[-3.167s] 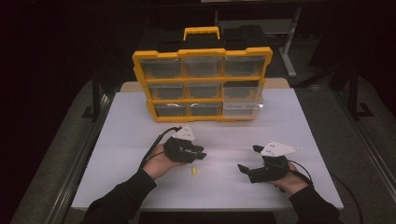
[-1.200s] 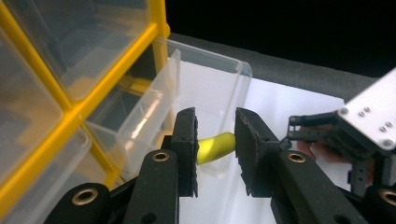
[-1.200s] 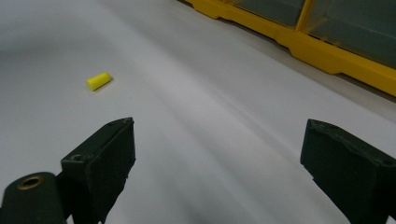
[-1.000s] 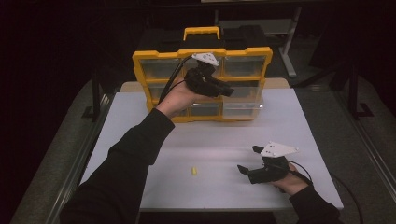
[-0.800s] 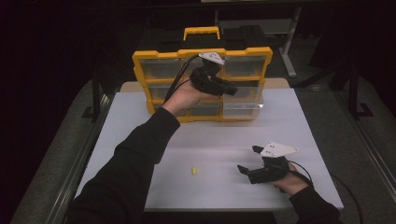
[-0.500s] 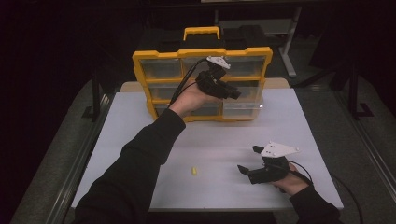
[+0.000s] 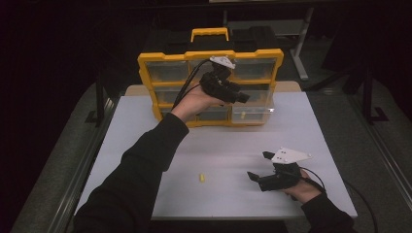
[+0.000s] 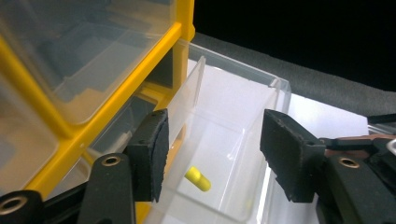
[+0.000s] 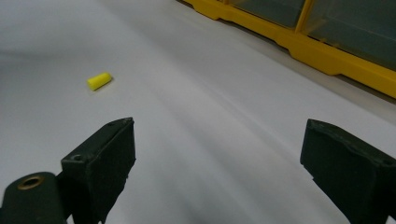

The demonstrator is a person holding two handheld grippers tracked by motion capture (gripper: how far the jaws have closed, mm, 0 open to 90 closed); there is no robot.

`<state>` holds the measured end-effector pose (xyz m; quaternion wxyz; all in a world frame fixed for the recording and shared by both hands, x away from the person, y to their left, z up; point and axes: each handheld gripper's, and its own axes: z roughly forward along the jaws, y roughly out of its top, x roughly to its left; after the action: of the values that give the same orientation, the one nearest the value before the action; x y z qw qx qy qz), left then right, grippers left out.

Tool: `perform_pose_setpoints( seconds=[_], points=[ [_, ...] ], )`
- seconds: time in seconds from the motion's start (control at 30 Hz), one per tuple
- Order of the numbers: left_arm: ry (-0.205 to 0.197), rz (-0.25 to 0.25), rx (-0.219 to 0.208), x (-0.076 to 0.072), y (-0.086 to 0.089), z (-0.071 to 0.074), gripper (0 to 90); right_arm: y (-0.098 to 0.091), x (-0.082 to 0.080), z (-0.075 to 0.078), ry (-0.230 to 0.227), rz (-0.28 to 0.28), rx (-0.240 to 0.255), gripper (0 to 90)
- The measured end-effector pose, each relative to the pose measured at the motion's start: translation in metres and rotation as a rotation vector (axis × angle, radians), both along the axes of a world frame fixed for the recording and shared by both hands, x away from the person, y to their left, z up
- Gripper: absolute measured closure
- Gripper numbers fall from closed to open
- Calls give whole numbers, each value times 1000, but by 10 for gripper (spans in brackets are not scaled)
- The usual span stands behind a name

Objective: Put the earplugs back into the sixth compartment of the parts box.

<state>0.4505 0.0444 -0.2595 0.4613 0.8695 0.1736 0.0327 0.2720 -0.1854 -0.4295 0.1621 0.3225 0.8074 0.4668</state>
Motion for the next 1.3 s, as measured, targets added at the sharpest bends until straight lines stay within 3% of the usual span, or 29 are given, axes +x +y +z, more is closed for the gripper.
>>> perform_pose_setpoints(
  seconds=[0.2, 0.67, 1.0, 1.3],
  points=[
    [-8, 0, -17, -11, 13, 2, 361, 0, 0, 0, 0, -2, 1, 94],
    [-40, 0, -9, -35, 42, 1, 201, 0, 1, 0, 4, -5, -3, 95],
    [-28, 4, -14, -48, 61, -19, 126, 0, 1, 0, 2, -6, -5, 95],
    [-36, 4, 6, -61, 75, -43, 43, 0, 1, -1, -1, -6, -7, 95]
  ],
)
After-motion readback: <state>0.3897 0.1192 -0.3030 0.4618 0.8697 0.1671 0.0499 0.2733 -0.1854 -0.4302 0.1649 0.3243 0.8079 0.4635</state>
